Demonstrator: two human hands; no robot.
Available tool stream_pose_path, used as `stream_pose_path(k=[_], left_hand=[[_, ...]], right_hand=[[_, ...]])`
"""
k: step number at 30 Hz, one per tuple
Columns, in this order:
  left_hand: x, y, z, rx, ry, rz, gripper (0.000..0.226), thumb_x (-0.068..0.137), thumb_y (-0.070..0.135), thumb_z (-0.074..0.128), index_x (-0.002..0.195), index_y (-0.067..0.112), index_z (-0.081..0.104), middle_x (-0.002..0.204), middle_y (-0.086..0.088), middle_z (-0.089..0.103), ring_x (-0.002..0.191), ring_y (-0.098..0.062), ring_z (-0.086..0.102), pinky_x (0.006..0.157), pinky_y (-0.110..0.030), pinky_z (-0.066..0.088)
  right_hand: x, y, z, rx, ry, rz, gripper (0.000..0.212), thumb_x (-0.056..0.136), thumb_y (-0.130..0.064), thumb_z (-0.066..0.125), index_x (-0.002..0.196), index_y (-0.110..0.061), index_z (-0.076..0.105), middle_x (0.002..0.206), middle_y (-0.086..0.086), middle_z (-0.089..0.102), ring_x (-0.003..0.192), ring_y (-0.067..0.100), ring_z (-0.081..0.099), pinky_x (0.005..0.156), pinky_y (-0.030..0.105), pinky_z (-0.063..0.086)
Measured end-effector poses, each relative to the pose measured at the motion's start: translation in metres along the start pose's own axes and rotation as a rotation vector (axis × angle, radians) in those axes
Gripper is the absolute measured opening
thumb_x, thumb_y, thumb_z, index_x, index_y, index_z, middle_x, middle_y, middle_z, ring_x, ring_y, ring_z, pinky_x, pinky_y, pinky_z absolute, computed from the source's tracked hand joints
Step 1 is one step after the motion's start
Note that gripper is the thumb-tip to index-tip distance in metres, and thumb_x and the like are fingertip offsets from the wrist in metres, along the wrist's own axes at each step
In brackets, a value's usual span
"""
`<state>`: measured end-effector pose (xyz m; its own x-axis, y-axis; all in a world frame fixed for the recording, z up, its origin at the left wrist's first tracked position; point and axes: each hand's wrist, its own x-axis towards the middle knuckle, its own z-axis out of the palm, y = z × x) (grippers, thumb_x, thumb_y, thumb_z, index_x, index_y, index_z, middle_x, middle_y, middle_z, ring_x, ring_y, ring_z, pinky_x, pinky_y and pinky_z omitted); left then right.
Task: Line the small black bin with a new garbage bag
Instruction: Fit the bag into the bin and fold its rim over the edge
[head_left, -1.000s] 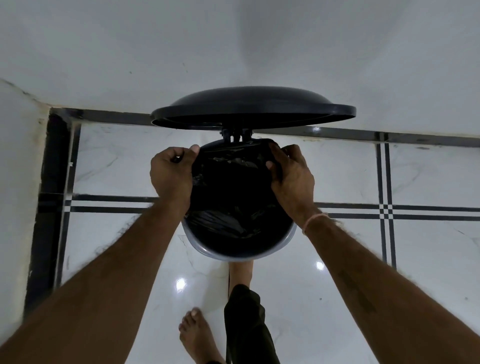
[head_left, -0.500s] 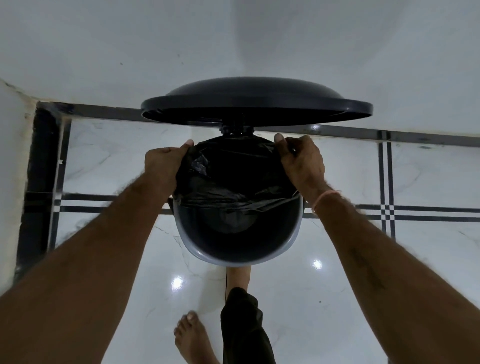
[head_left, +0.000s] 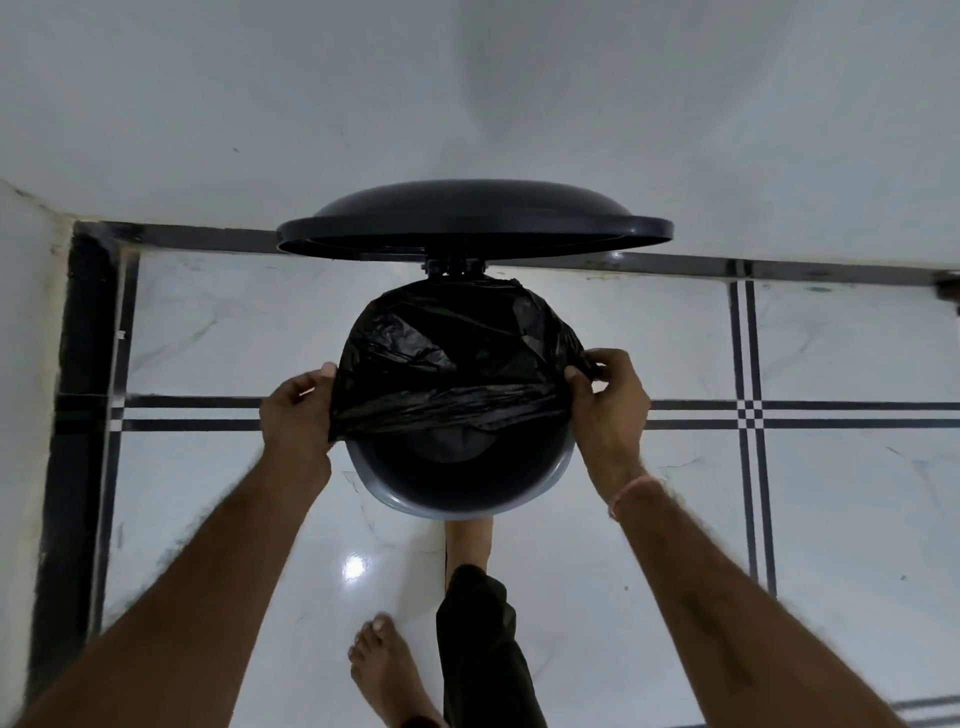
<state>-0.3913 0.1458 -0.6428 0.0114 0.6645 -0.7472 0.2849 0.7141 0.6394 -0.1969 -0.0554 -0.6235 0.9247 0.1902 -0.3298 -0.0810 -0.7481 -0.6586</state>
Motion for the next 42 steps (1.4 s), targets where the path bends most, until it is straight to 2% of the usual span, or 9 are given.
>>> stream_pose_path(k=[4, 8, 11, 14, 22, 26, 31, 35, 42], left_hand=[[-0.012, -0.015, -0.007, -0.098, 0.004, -0.041, 0.013, 0.098, 0.031, 0.068, 0.09, 0.024, 0.061, 0.094, -0.001, 0.068, 0.071, -0.009, 0.062, 0.051, -0.018, 0.05], [-0.019, -0.021, -0.011, -0.149, 0.004, -0.035, 0.016, 0.097, 0.033, 0.069, 0.092, 0.023, 0.06, 0.086, 0.001, 0.068, 0.068, -0.01, 0.062, 0.051, -0.02, 0.05], [-0.025, -0.024, -0.015, -0.218, -0.021, -0.013, 0.015, 0.096, 0.029, 0.071, 0.091, 0.02, 0.061, 0.08, 0.006, 0.072, 0.066, -0.006, 0.067, 0.057, -0.023, 0.057], [-0.032, -0.027, -0.021, -0.204, -0.063, -0.027, 0.016, 0.097, 0.033, 0.069, 0.09, 0.019, 0.066, 0.067, 0.013, 0.071, 0.061, -0.004, 0.063, 0.052, -0.019, 0.052], [-0.034, -0.028, -0.029, -0.292, 0.001, -0.26, 0.026, 0.1, 0.044, 0.062, 0.092, 0.019, 0.066, 0.087, 0.007, 0.066, 0.06, -0.004, 0.057, 0.041, -0.012, 0.037], [-0.031, -0.038, -0.033, -0.341, -0.062, -0.323, 0.03, 0.097, 0.048, 0.061, 0.09, 0.019, 0.064, 0.082, 0.007, 0.065, 0.045, 0.0, 0.052, 0.037, -0.012, 0.034], [-0.028, -0.052, -0.039, -0.399, -0.143, -0.378, 0.04, 0.083, 0.056, 0.066, 0.099, 0.02, 0.067, 0.084, 0.009, 0.064, 0.051, -0.001, 0.049, 0.036, -0.013, 0.034], [-0.032, -0.055, -0.043, -0.444, -0.196, -0.347, 0.026, 0.097, 0.044, 0.061, 0.095, 0.02, 0.068, 0.08, 0.01, 0.069, 0.053, 0.0, 0.056, 0.041, -0.012, 0.037], [-0.038, -0.07, -0.051, -0.488, -0.226, -0.364, 0.017, 0.103, 0.027, 0.058, 0.102, 0.014, 0.069, 0.093, 0.001, 0.071, 0.061, -0.001, 0.065, 0.048, -0.012, 0.047]], right_hand=[[-0.009, -0.006, 0.001, 0.017, 0.066, -0.016, 0.021, 0.097, -0.009, 0.06, 0.105, -0.025, 0.049, 0.087, -0.006, 0.069, 0.075, 0.026, 0.067, 0.066, 0.033, 0.053], [-0.01, -0.008, 0.002, -0.07, 0.044, -0.093, 0.026, 0.098, -0.005, 0.05, 0.109, -0.021, 0.067, 0.101, 0.006, 0.069, 0.086, 0.025, 0.066, 0.077, 0.039, 0.056], [-0.015, -0.013, 0.007, 0.127, -0.027, 0.035, 0.03, 0.105, -0.006, 0.047, 0.111, -0.017, 0.075, 0.109, 0.007, 0.07, 0.071, 0.019, 0.071, 0.068, 0.035, 0.064], [-0.027, -0.017, 0.016, 0.269, -0.132, 0.215, 0.028, 0.107, -0.003, 0.047, 0.118, -0.005, 0.073, 0.086, 0.01, 0.077, 0.057, 0.012, 0.072, 0.063, 0.022, 0.063], [-0.041, -0.04, 0.044, 0.52, -0.17, 0.537, 0.026, 0.097, -0.037, 0.073, 0.09, -0.012, 0.069, 0.083, 0.005, 0.07, 0.074, 0.019, 0.067, 0.071, 0.033, 0.061], [-0.036, -0.047, 0.065, 0.661, -0.064, 0.744, 0.045, 0.073, -0.045, 0.091, 0.094, -0.017, 0.064, 0.11, 0.008, 0.072, 0.095, 0.027, 0.07, 0.087, 0.045, 0.062], [-0.043, -0.042, 0.071, 0.708, -0.16, 0.74, 0.044, 0.098, -0.014, 0.071, 0.138, 0.0, 0.059, 0.134, 0.016, 0.067, 0.083, 0.017, 0.061, 0.088, 0.031, 0.05], [-0.065, -0.024, 0.063, 0.655, -0.11, 0.718, 0.03, 0.102, -0.006, 0.062, 0.131, -0.009, 0.068, 0.107, -0.001, 0.069, 0.11, 0.025, 0.068, 0.099, 0.036, 0.057], [-0.109, 0.004, 0.039, 0.686, -0.099, 0.608, 0.031, 0.099, -0.002, 0.067, 0.13, -0.002, 0.061, 0.107, 0.011, 0.075, 0.104, 0.025, 0.072, 0.104, 0.048, 0.057]])
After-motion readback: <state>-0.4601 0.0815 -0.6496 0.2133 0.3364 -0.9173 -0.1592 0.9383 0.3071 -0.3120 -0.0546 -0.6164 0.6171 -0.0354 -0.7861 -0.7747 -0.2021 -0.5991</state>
